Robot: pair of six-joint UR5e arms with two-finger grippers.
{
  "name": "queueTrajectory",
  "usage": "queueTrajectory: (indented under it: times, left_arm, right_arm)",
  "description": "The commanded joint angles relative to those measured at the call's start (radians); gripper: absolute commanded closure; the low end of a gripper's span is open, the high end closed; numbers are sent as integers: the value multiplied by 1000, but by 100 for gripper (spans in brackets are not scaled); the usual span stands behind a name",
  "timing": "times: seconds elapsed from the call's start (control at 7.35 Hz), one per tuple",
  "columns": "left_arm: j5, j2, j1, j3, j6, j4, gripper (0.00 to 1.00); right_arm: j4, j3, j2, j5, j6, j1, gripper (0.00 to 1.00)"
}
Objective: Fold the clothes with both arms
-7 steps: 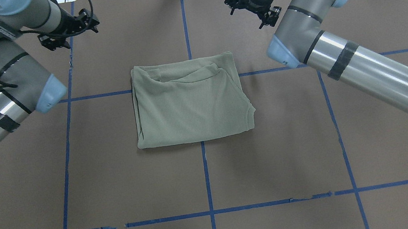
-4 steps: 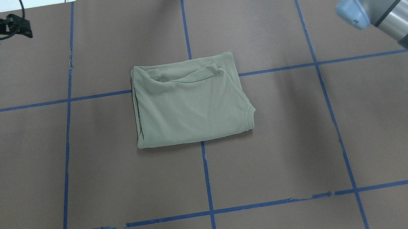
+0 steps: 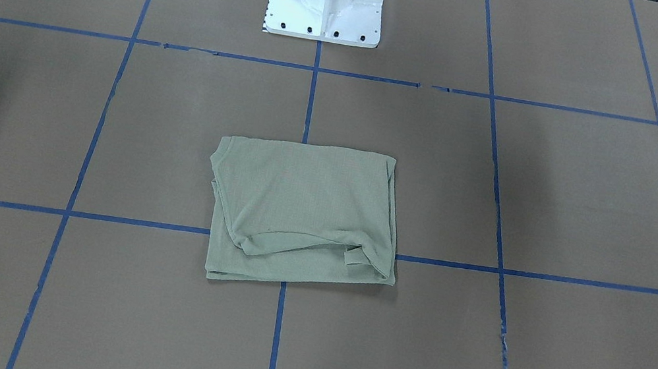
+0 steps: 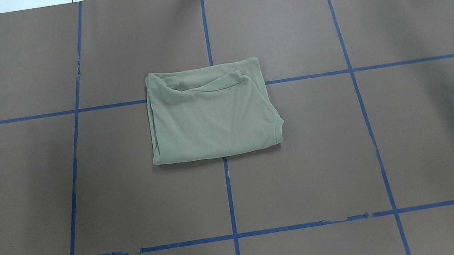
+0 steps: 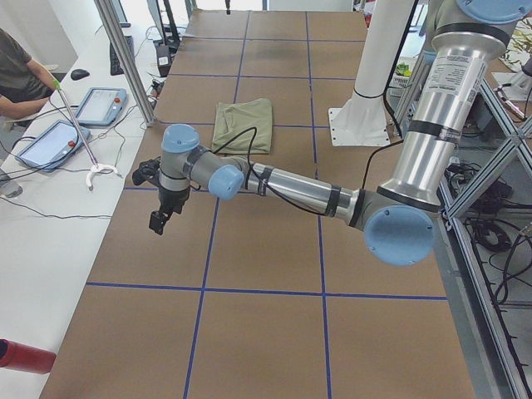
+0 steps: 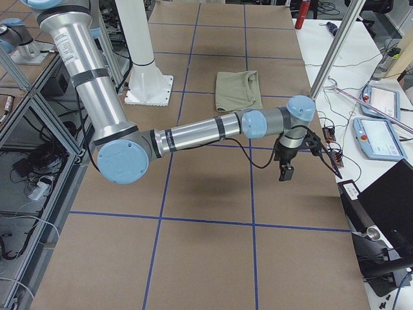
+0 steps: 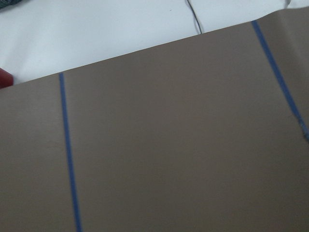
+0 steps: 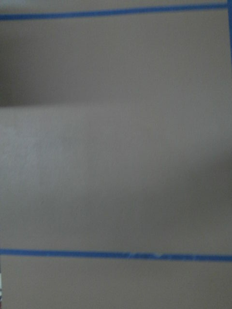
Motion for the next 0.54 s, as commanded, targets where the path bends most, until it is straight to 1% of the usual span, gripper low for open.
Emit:
queueTrajectory:
  times: [0.0, 0.14, 0.27, 0.41]
  left_arm:
    - [-82, 130, -93, -10, 293, -8, 0]
    - [-92, 203, -103, -61, 268, -20, 0]
    - [-80, 198, -102, -65, 223, -22, 0]
    - [-69, 210, -103, -51, 201, -23, 0]
  right_arm:
    - [-122, 30, -105, 8, -359, 113, 0]
    - [-113, 42, -160, 46, -363, 135, 0]
    - [-101, 88, -194, 55, -361, 135, 0]
    - [-99, 93, -210, 52, -361, 131, 0]
